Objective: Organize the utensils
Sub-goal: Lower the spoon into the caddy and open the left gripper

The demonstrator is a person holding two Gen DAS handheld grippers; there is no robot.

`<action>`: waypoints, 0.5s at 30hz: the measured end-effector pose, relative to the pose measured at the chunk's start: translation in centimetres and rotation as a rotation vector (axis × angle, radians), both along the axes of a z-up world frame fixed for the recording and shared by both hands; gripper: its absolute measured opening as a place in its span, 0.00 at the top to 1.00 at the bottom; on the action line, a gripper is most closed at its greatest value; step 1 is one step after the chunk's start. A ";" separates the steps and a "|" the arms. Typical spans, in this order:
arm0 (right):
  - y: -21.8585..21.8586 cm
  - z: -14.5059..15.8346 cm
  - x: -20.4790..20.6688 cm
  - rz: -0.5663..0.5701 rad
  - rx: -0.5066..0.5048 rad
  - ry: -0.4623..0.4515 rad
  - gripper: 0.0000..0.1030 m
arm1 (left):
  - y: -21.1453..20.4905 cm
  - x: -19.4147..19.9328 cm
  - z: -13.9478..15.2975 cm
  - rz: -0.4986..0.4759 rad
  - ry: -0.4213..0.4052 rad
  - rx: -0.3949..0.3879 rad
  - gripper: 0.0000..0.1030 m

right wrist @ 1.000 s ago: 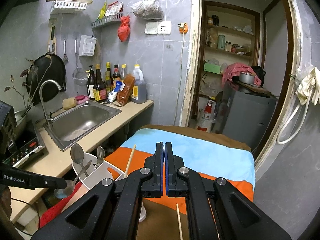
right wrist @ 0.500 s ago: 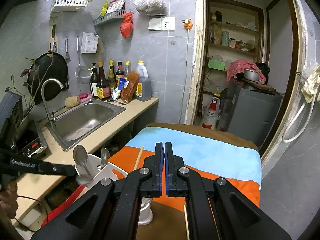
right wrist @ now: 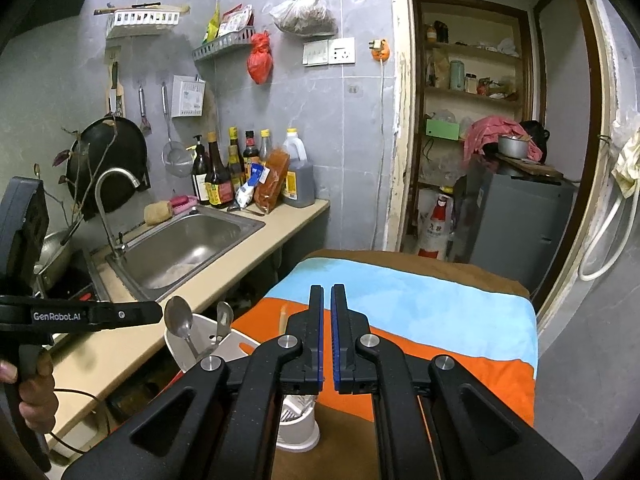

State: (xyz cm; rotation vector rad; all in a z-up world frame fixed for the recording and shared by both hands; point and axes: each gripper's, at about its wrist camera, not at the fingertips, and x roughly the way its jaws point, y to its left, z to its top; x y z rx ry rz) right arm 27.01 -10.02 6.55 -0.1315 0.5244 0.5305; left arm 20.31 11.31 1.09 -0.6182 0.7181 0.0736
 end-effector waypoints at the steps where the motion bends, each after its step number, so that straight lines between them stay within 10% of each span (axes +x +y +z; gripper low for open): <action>1: 0.0 0.1 0.1 -0.001 0.002 0.000 0.97 | -0.2 -0.1 0.2 0.000 -0.010 0.006 0.81; 5: -0.9 0.6 0.0 -0.017 0.019 -0.010 0.95 | -1.1 -0.6 1.4 0.005 -0.094 0.049 0.55; 9: -2.3 1.0 -0.5 -0.045 0.053 -0.032 0.54 | -2.4 -0.7 2.6 -0.006 -0.150 0.110 0.47; 15: -5.1 2.1 -1.2 -0.077 0.124 -0.078 0.49 | -4.6 -1.2 4.1 -0.004 -0.228 0.178 0.27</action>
